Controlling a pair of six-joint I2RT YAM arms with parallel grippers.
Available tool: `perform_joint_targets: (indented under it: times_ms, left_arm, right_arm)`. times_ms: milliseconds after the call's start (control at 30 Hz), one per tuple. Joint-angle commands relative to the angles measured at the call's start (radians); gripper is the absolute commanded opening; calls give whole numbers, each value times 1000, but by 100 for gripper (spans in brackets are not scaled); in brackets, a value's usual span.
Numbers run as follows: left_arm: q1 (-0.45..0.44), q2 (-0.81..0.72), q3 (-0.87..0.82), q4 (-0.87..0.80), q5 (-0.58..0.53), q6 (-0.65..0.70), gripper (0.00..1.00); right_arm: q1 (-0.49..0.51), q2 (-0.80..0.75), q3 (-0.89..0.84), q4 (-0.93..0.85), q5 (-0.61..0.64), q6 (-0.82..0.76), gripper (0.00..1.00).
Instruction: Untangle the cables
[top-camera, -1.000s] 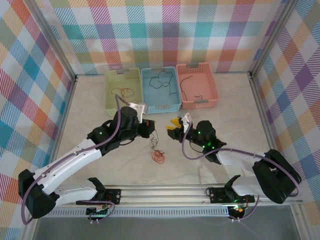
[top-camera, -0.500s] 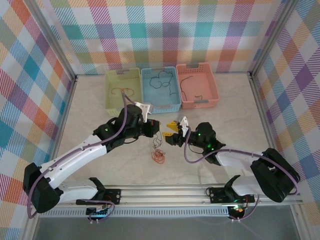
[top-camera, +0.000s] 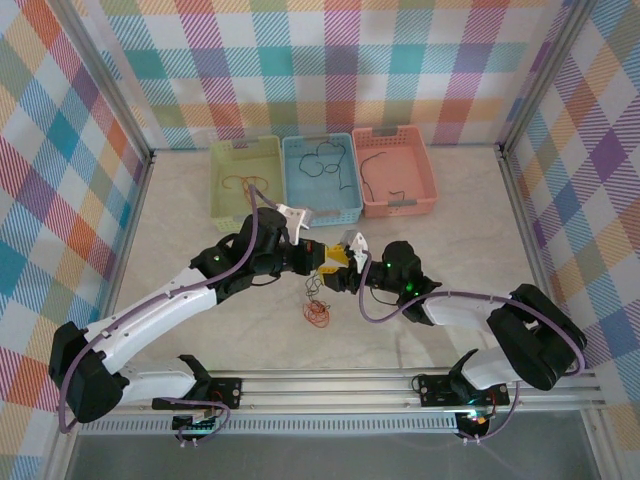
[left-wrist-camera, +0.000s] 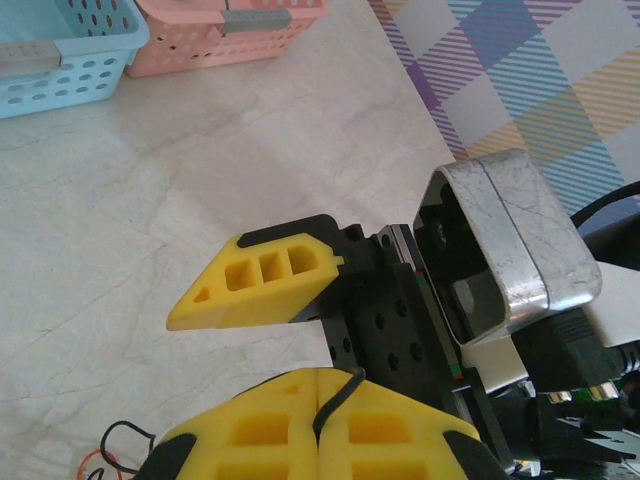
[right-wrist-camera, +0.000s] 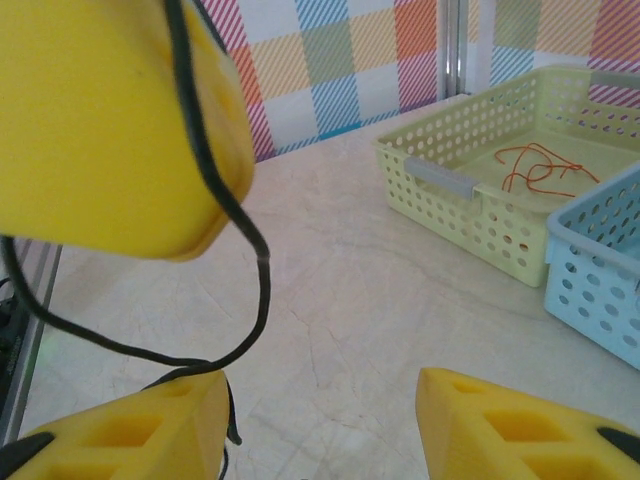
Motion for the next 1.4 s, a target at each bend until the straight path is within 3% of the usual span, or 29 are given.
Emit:
perform_joint_targets:
  times_ms: [0, 133, 300, 500, 667, 733, 833, 900, 1033, 1200, 1367]
  left_arm:
    - [-3, -2, 7, 22, 10, -4, 0]
    - [-4, -2, 9, -31, -94, -4, 0]
    - [-4, 8, 17, -20, -114, -10, 0]
    - [-3, 12, 13, -8, -68, -11, 0]
    - [-3, -5, 13, -15, -94, -2, 0]
    - [-4, -12, 17, -23, -96, 6, 0]
    - [-2, -39, 59, -99, -135, 49, 0]
    - [0, -78, 66, -111, -142, 58, 0]
    - [-1, -97, 52, -115, -118, 55, 0]
    - [0, -79, 27, -92, -122, 53, 0]
    - [-1, -61, 30, -72, -99, 45, 0]
  right_arm:
    - [5, -33, 17, -1, 5, -18, 53]
    - [5, -113, 24, -115, 21, -41, 53]
    - [6, -229, -26, -148, 208, -43, 56]
    - [6, -244, 4, -186, 84, -40, 57]
    - [6, -240, 20, -262, 94, -71, 56]
    - [5, -234, 32, -306, 170, -86, 56]
    - [3, -175, 48, -347, 442, -96, 57]
    - [-3, -158, 49, -352, 545, -79, 57]
    - [-7, -225, 9, -288, 427, -80, 58]
    - [-6, -303, -34, -173, 117, -79, 59]
    - [1, -285, -23, -139, -21, -47, 58]
